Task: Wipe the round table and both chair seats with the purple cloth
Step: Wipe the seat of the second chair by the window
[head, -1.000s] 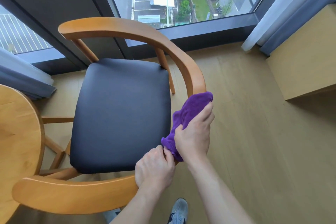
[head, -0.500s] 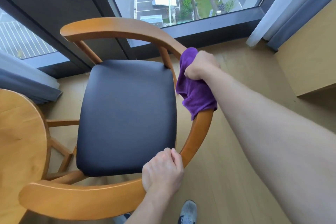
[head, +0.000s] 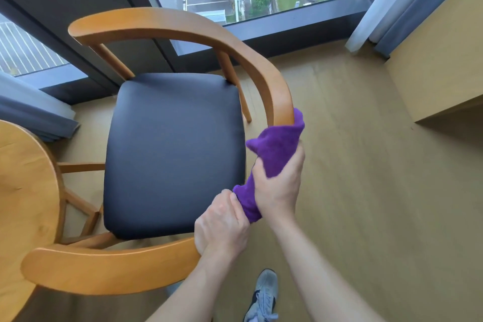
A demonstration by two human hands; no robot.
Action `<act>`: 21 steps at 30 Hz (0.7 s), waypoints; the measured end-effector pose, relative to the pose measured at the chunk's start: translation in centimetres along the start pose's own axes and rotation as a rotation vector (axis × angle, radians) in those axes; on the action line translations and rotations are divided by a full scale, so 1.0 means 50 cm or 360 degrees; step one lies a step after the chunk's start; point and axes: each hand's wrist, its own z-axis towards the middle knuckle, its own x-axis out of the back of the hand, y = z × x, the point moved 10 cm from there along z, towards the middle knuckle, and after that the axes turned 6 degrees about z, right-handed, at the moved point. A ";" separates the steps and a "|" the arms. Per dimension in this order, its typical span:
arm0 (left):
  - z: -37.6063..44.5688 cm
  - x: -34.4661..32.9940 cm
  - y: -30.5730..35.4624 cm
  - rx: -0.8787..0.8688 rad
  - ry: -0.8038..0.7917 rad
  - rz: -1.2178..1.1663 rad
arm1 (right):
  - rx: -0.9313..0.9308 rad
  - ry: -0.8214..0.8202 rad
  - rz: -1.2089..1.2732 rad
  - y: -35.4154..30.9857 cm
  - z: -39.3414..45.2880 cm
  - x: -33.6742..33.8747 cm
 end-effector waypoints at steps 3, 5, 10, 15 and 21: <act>0.002 -0.012 -0.005 0.0013 -0.0079 0.0052 | -0.0369 -0.0145 0.0216 0.084 -0.077 -0.015; 0.004 -0.013 -0.003 0.0017 -0.0099 0.0070 | -0.0582 -0.0248 0.0342 0.118 -0.093 -0.026; 0.002 -0.007 0.004 -0.0013 -0.0077 0.0116 | -0.0472 -0.0172 0.0187 0.074 -0.020 -0.007; -0.001 0.004 0.008 -0.0035 -0.0009 0.0046 | -0.0244 -0.0226 -0.0071 -0.027 0.104 -0.010; -0.002 0.003 0.009 -0.0048 -0.0042 0.0077 | -0.0252 -0.0462 -0.0739 -0.094 0.249 -0.073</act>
